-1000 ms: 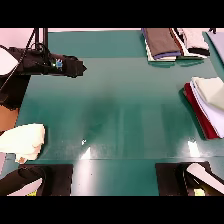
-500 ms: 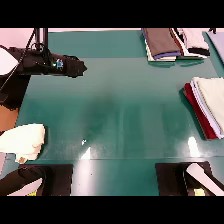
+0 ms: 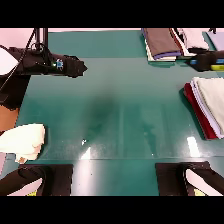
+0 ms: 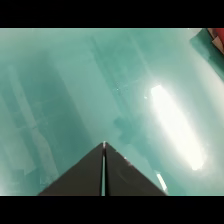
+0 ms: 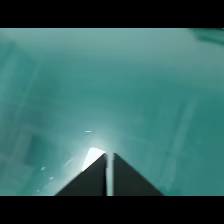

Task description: Fold the shirts.

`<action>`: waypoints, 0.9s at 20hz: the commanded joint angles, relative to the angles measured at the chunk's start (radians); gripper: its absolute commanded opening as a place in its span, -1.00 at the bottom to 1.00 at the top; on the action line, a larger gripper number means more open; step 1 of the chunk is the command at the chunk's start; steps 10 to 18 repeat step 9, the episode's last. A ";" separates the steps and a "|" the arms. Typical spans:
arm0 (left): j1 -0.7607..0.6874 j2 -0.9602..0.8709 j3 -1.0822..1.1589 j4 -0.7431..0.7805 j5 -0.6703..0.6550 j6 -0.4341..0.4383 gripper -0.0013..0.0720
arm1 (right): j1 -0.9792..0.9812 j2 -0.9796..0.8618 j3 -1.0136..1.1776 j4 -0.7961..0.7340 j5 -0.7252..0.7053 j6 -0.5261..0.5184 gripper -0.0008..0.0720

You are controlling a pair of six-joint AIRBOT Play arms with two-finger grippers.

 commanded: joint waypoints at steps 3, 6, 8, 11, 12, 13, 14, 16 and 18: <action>0.000 0.000 0.000 0.000 0.000 0.000 -0.90 | 0.216 0.001 0.002 0.009 -0.055 -0.016 -0.93; 0.000 0.000 0.000 0.000 0.001 0.000 -0.90 | 0.221 0.001 0.002 0.012 -0.056 -0.015 -0.93; 0.000 0.000 0.000 0.000 0.001 0.000 -0.90 | 0.221 0.001 0.002 0.012 -0.056 -0.015 -0.93; 0.000 0.000 0.000 0.000 0.001 0.000 -0.90 | 0.221 0.001 0.002 0.012 -0.055 -0.014 -0.93; 0.000 0.000 0.000 0.000 0.001 0.000 -0.90 | 0.221 0.001 0.002 0.012 -0.055 -0.014 -0.93; 0.000 0.000 0.000 0.000 0.001 0.000 -0.90 | 0.221 0.001 0.002 0.012 -0.055 -0.014 -0.93; 0.000 0.000 0.000 0.000 0.001 0.000 -0.90 | 0.221 0.001 0.002 0.012 -0.055 -0.014 -0.93; 0.000 0.000 0.000 0.000 0.001 0.000 -0.90 | 0.221 0.001 0.002 0.012 -0.055 -0.014 -0.93; 0.000 0.000 0.000 0.000 0.001 0.000 -0.90 | 0.221 0.001 0.002 0.012 -0.055 -0.014 -0.93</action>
